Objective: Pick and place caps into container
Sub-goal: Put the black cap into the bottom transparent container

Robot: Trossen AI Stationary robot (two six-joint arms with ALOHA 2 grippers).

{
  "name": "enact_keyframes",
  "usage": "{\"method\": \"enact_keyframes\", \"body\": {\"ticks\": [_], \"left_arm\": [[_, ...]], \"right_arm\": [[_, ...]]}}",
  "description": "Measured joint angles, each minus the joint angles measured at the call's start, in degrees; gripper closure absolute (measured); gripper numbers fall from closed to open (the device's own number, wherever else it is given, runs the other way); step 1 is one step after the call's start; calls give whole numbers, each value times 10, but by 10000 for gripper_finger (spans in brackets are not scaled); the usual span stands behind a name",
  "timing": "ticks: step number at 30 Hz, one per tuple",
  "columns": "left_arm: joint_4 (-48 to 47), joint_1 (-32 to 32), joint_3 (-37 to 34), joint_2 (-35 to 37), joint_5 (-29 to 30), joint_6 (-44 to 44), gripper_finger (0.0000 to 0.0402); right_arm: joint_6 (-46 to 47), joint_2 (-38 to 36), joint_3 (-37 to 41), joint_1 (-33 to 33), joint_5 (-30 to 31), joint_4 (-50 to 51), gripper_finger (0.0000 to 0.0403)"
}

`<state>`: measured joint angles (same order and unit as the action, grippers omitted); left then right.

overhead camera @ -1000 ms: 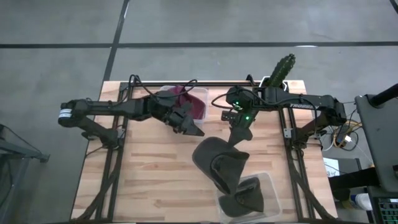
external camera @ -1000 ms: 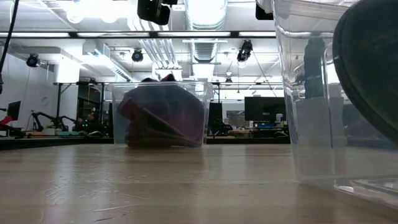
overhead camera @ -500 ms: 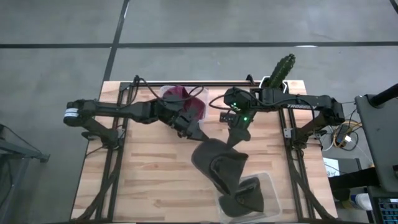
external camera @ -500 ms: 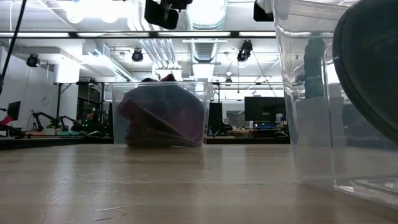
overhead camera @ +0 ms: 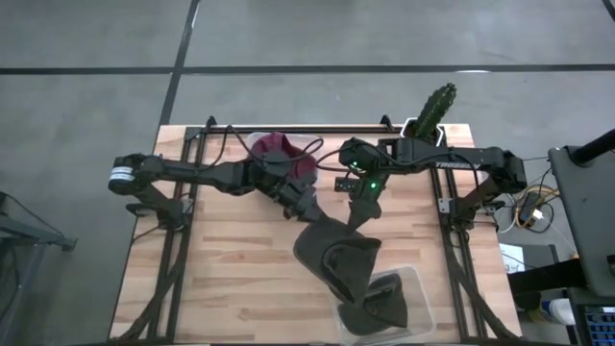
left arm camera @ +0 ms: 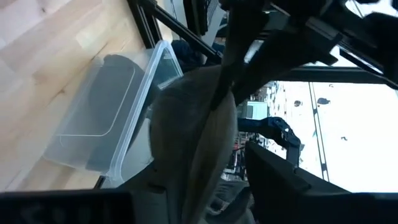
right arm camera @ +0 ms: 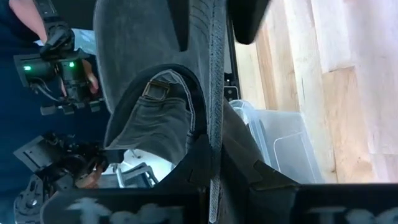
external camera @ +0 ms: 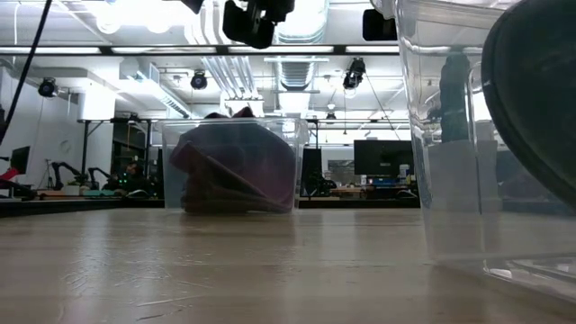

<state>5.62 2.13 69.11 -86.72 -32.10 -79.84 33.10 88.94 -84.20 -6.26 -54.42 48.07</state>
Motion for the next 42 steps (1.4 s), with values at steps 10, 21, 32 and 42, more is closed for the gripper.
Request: {"method": "enact_keyframes", "body": {"ticks": [10, 21, 32, 42], "left_arm": [[8, -2, 1, -1, -12, 18, 389], [12, -7, 4, 15, -19, 17, 396], [8, -16, 2, 28, 13, 32, 396], [8, -66, 5, 40, 110, 49, 396]], "right_arm": [[3, 1, 0, -1, -18, -4, 390], [33, -12, 0, -2, -27, -12, 338], [79, -53, 0, -10, -66, -11, 218], [137, -119, 0, -42, -86, -10, 202]]}}
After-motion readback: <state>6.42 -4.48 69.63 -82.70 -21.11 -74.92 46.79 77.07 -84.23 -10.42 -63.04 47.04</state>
